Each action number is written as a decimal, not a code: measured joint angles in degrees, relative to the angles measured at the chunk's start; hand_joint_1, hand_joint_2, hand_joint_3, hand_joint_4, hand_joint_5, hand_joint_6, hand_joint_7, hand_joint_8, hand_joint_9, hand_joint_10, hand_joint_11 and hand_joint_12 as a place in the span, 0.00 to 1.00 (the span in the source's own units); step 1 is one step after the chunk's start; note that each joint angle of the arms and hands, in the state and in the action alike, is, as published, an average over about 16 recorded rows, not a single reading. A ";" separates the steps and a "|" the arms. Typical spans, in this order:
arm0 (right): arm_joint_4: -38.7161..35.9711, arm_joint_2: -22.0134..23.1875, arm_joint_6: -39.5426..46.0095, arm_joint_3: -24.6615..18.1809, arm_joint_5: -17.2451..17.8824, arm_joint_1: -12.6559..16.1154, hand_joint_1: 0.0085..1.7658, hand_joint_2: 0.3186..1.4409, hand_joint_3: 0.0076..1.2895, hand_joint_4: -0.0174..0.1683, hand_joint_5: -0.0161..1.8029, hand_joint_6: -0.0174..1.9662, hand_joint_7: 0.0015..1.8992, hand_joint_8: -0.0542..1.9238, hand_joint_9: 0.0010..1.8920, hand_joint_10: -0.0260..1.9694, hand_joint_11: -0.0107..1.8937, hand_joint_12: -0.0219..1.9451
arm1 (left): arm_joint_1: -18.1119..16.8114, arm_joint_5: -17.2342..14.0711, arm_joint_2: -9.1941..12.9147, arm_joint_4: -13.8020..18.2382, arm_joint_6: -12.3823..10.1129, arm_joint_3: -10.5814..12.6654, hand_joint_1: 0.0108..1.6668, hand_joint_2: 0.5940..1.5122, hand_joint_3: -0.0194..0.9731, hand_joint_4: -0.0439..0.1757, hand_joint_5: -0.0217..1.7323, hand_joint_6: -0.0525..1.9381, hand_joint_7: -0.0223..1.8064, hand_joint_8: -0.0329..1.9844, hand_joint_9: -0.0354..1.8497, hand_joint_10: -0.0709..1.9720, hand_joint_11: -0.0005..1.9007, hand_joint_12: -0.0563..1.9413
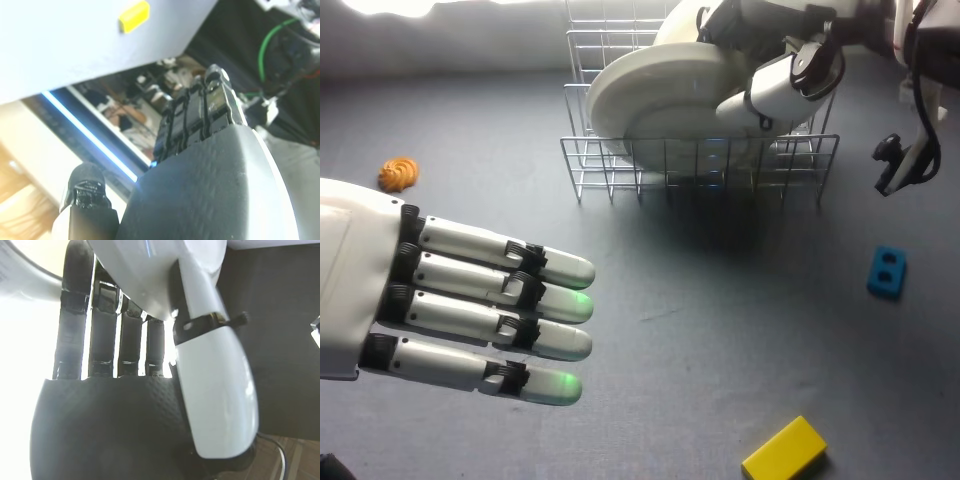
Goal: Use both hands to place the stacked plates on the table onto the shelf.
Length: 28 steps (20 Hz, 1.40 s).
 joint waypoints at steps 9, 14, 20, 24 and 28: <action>-1.94 2.33 -2.03 -4.38 0.45 3.19 0.63 0.65 0.00 0.07 0.43 0.05 0.50 0.04 0.49 0.07 0.28 0.61 | 0.22 0.16 0.10 1.08 0.57 -0.37 0.01 0.60 0.04 0.22 0.02 0.04 0.03 0.02 0.03 0.04 0.01 0.03; -3.90 5.40 -6.02 -11.40 3.16 4.91 0.61 0.64 0.00 0.07 0.43 0.03 0.49 0.03 0.49 0.06 0.27 0.62 | 0.11 0.39 0.11 1.33 0.52 -0.59 0.01 0.60 0.04 0.22 0.03 0.04 0.03 0.02 0.03 0.04 0.01 0.03; -5.96 10.51 -12.61 -23.50 8.78 3.88 0.44 0.66 0.00 0.09 0.44 0.10 0.49 0.14 0.47 0.19 0.27 0.70 | -0.02 0.40 0.11 1.58 0.44 -0.59 0.01 0.64 0.04 0.22 0.14 0.12 0.14 0.12 0.13 0.15 0.08 0.18; -5.77 14.07 -17.16 -31.72 13.19 0.81 0.30 0.67 0.00 0.10 0.43 0.34 0.49 0.37 0.48 0.41 0.32 0.79 | -0.10 0.33 0.10 1.62 0.39 -0.61 0.02 0.67 0.03 0.22 0.26 0.35 0.28 0.36 0.26 0.39 0.20 0.42; -5.48 17.19 -20.39 -38.53 16.88 -3.29 0.17 0.67 0.00 0.12 0.47 0.58 0.53 0.60 0.51 0.63 0.41 0.88 | -0.21 0.18 0.07 1.60 0.35 -0.68 0.02 0.68 0.03 0.23 0.46 0.59 0.48 0.60 0.44 0.62 0.39 0.66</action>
